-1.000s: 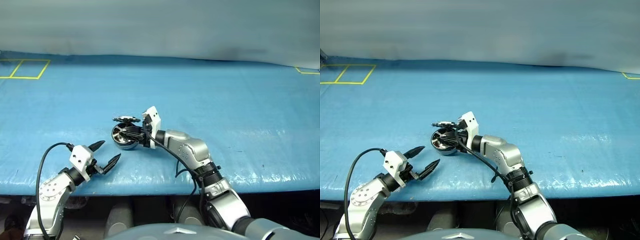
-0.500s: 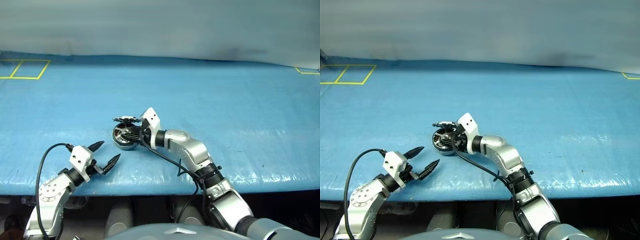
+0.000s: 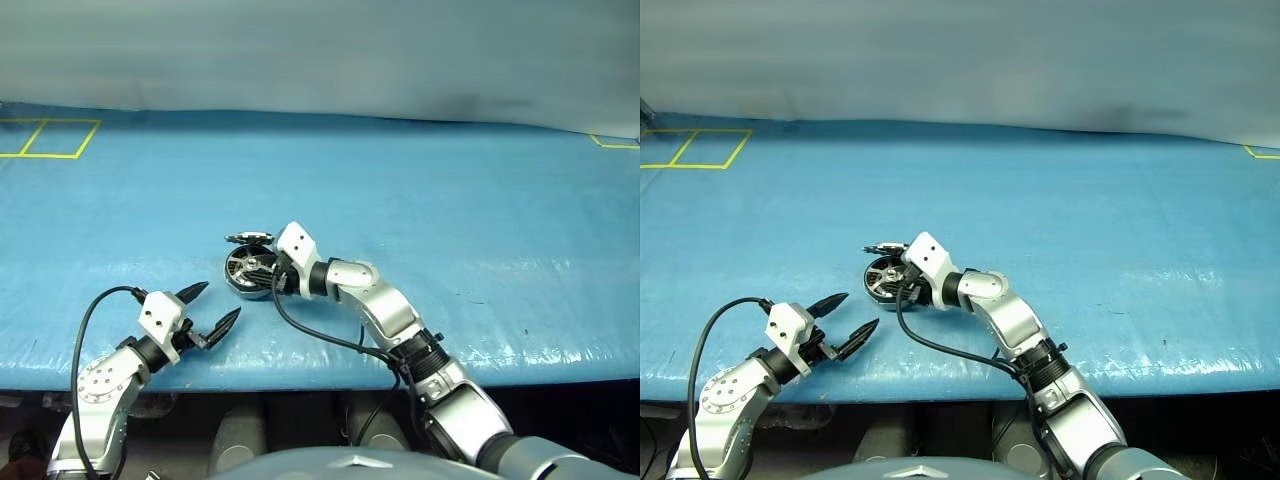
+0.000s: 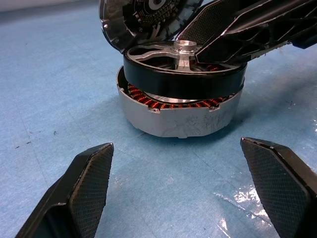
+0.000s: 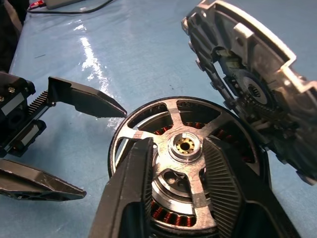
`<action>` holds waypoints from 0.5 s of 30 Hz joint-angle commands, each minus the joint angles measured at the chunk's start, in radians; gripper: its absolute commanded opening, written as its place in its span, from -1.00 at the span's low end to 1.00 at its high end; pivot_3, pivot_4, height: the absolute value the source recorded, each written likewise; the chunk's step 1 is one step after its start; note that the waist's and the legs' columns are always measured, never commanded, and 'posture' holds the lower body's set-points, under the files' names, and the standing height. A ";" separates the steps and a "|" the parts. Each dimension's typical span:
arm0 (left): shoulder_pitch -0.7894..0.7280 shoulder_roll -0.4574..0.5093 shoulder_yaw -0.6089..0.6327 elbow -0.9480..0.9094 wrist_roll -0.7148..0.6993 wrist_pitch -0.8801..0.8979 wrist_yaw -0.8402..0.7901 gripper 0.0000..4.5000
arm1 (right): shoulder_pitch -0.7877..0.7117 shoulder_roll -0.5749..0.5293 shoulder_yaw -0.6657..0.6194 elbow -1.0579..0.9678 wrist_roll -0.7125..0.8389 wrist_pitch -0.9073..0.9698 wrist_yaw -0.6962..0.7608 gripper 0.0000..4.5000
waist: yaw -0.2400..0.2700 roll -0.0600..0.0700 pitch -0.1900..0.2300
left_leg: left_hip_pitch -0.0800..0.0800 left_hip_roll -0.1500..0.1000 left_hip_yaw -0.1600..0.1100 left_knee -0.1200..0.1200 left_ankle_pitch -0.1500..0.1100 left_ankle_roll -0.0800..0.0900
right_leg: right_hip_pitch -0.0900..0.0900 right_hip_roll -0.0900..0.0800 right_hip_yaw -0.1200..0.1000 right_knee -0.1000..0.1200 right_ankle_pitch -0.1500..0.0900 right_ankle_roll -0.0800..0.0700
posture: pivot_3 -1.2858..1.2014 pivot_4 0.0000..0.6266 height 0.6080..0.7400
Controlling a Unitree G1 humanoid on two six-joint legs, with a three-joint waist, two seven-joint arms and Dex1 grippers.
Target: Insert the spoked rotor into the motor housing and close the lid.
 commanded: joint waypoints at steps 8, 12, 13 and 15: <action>-0.010 0.001 0.014 -0.022 -0.003 -0.024 0.002 1.00 | 0.009 0.011 0.011 0.012 -0.018 -0.007 0.003 -0.79 | 0.000 0.000 0.000 | 0.000 0.000 0.000 0.000 0.000 0.000 | 0.000 0.000 0.000 0.000 0.000 0.000 | 0.03 -0.52 1.00; -0.011 0.000 0.014 -0.021 -0.003 -0.025 0.002 1.00 | 0.015 0.030 -0.034 -0.023 0.031 0.021 0.005 -0.79 | 0.000 0.000 0.000 | 0.000 0.000 0.000 0.000 0.000 0.000 | 0.000 0.000 0.000 0.000 0.000 0.000 | 0.03 -0.52 1.00; -0.011 0.000 0.014 -0.020 -0.003 -0.025 0.002 1.00 | 0.016 0.034 -0.045 -0.036 0.043 0.024 0.007 -0.79 | 0.001 0.000 0.000 | 0.000 0.000 0.000 0.000 0.000 0.000 | 0.000 0.000 0.000 0.000 0.000 0.000 | 0.03 -0.52 1.00; -0.009 -0.001 0.013 -0.019 -0.003 -0.027 0.002 1.00 | 0.014 0.036 -0.055 -0.055 0.049 0.029 0.006 -0.79 | 0.001 0.000 0.000 | 0.000 0.000 0.000 0.000 0.000 0.000 | 0.000 0.000 0.000 0.000 0.000 0.000 | 0.03 -0.52 1.00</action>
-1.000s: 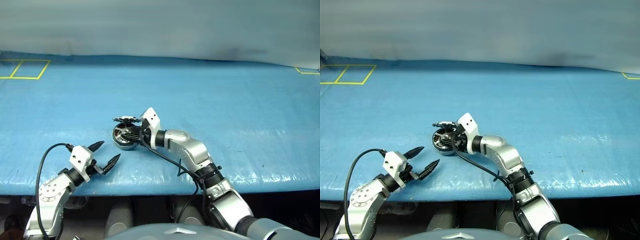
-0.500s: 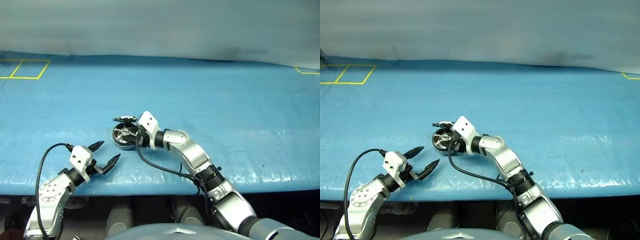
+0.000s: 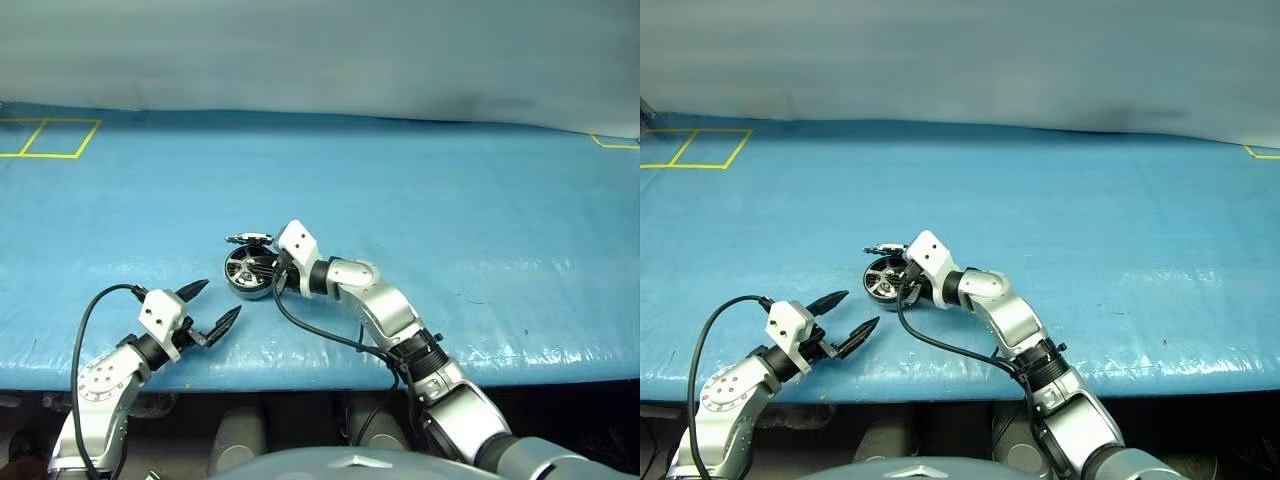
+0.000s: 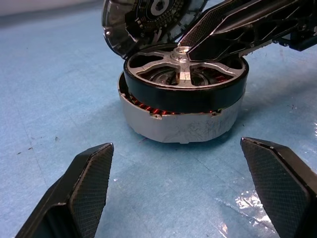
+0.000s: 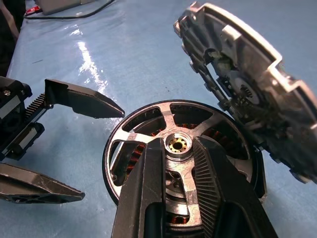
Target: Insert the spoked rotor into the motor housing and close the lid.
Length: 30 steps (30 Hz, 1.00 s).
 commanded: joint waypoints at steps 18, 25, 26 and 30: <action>0.011 -0.007 0.010 -0.022 -0.006 -0.018 0.004 1.00 | -0.006 0.003 0.011 -0.076 -0.015 -0.044 -0.007 -0.79 | 0.000 0.000 0.000 | 0.000 0.000 0.000 0.000 0.000 0.000 | 0.000 0.000 0.000 0.000 0.000 0.000 | 0.03 -0.52 1.00; 0.010 -0.004 0.008 -0.022 -0.005 -0.015 0.002 1.00 | -0.005 -0.006 0.025 -0.044 -0.067 -0.106 -0.031 -0.79 | 0.001 0.000 0.000 | 0.000 0.000 0.000 0.000 0.000 0.000 | 0.000 0.000 0.000 0.000 0.000 0.000 | 0.03 -0.52 1.00; 0.009 -0.004 0.008 -0.022 -0.005 -0.014 0.002 1.00 | -0.004 -0.007 0.026 -0.043 -0.069 -0.111 -0.029 -0.79 | 0.001 0.000 0.000 | 0.000 0.000 0.000 0.000 0.000 0.000 | 0.000 0.000 0.000 0.000 0.000 0.000 | 0.03 -0.52 1.00; 0.008 -0.004 0.007 -0.021 -0.005 -0.014 0.001 1.00 | -0.004 -0.016 0.040 -0.033 -0.097 -0.138 -0.035 -0.79 | 0.001 0.000 0.000 | 0.000 0.000 0.000 0.000 0.000 0.000 | 0.000 0.000 0.000 0.000 0.000 0.000 | 0.03 -0.52 1.00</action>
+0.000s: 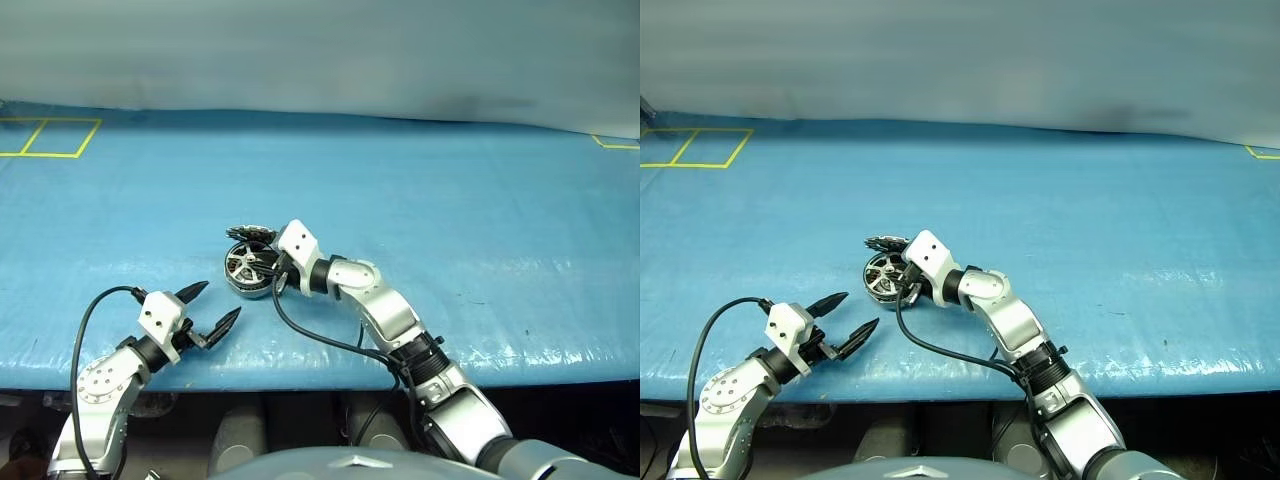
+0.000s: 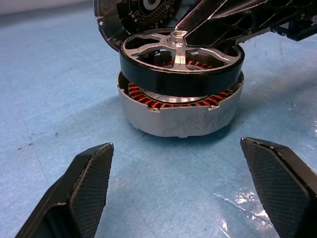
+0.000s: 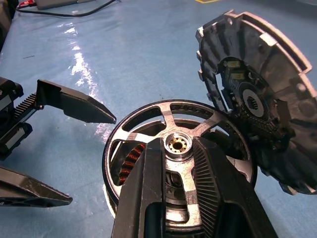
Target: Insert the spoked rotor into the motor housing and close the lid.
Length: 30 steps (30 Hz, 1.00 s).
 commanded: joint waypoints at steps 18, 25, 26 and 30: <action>-0.003 -0.005 0.005 -0.021 -0.001 -0.014 0.004 1.00 | 0.012 -0.001 0.012 -0.011 -0.013 -0.058 0.016 -0.35 | 0.000 0.000 0.000 | 0.000 0.000 0.000 0.000 0.000 0.000 | 0.000 0.000 0.000 0.000 0.000 0.000 | 0.03 -0.52 1.00; -0.003 -0.005 0.005 -0.020 0.001 -0.015 0.004 1.00 | 0.013 0.004 0.007 -0.032 0.000 -0.075 0.020 0.07 | 0.001 0.000 0.000 | 0.000 0.000 0.000 0.000 0.000 0.000 | 0.000 0.000 0.000 0.000 0.000 0.000 | 0.03 -0.52 1.00; -0.003 -0.005 0.005 -0.020 0.001 -0.016 0.004 1.00 | 0.013 0.004 0.007 -0.030 -0.001 -0.076 0.020 0.07 | 0.001 0.000 0.000 | 0.000 0.000 0.000 0.000 0.000 0.000 | 0.000 0.000 0.000 0.000 0.000 0.000 | 0.03 -0.52 1.00; -0.007 -0.005 0.005 -0.017 0.002 -0.016 0.004 1.00 | 0.012 0.003 0.006 -0.026 -0.004 -0.075 0.015 0.07 | 0.001 0.000 0.000 | 0.000 0.000 0.000 0.000 0.000 0.000 | 0.000 0.000 0.000 0.000 0.000 0.000 | 0.03 -0.52 1.00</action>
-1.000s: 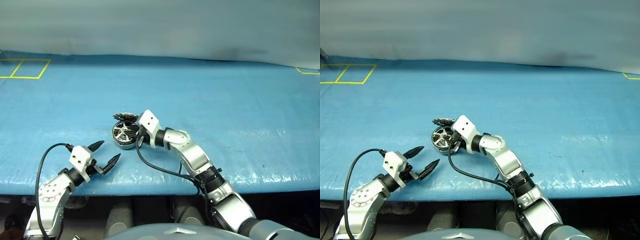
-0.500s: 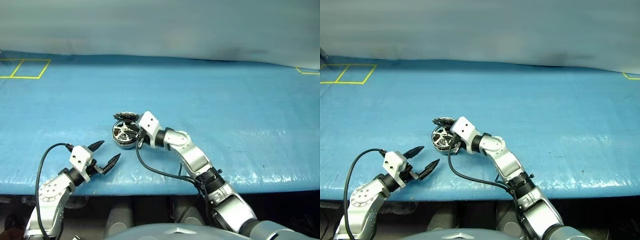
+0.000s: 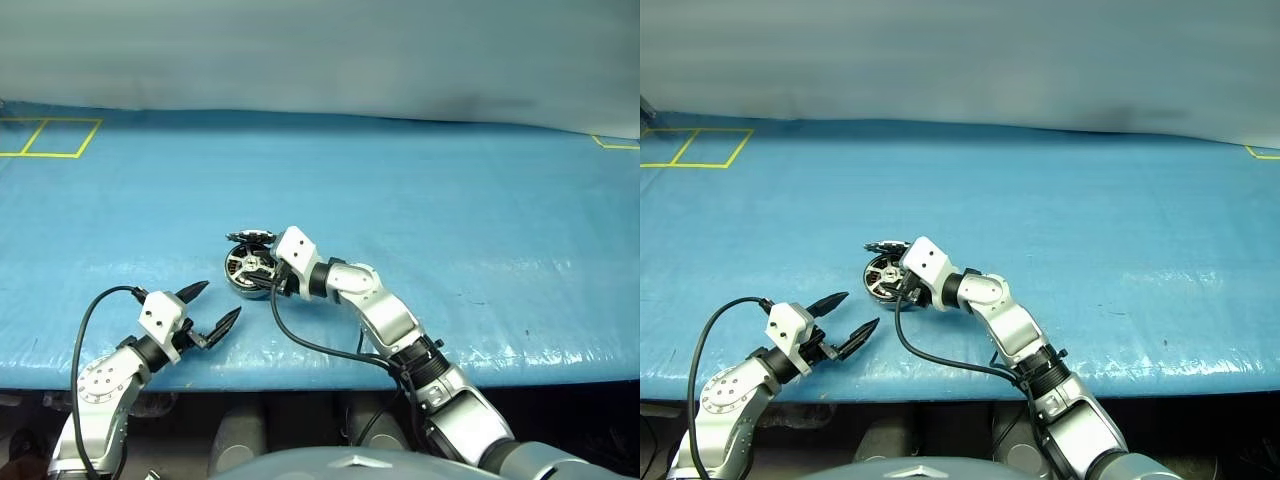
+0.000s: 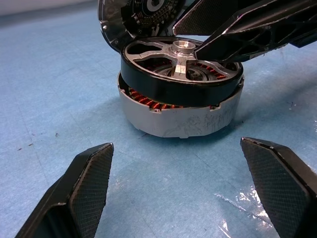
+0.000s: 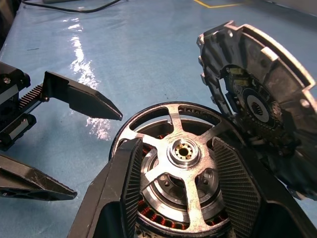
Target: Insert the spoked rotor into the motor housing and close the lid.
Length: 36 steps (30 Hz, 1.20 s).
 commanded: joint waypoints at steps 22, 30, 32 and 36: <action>0.004 -0.005 0.009 -0.023 -0.002 -0.016 0.008 1.00 | 0.022 0.032 -0.072 -0.086 0.124 0.092 0.052 -0.80 | 0.001 0.000 0.000 | 0.000 0.000 0.000 0.000 0.000 0.000 | 0.000 0.000 0.000 0.000 0.000 0.000 | 0.03 -0.52 1.00; 0.004 -0.009 0.001 -0.018 -0.001 -0.016 0.008 1.00 | 0.081 -0.048 -0.135 -0.302 0.236 0.243 0.064 -0.80 | 0.003 0.000 0.000 | 0.000 0.000 0.000 0.000 0.000 0.000 | 0.000 0.000 0.000 0.000 0.000 0.000 | 0.03 -0.52 1.00; 0.002 -0.010 0.000 -0.016 0.000 -0.015 0.007 1.00 | 0.099 -0.090 -0.129 -0.333 0.230 0.261 0.064 -0.80 | 0.005 0.000 0.000 | 0.000 0.000 0.000 0.001 0.000 0.000 | 0.000 -0.001 0.000 0.000 0.000 0.000 | 0.03 -0.52 1.00; -0.004 -0.011 -0.004 -0.010 0.001 -0.015 0.003 1.00 | 0.138 -0.192 -0.128 -0.366 0.214 0.276 0.078 -0.80 | 0.006 0.000 0.000 | 0.000 0.000 0.000 0.001 0.000 0.000 | 0.000 -0.001 0.000 0.000 0.000 0.000 | 0.03 -0.52 1.00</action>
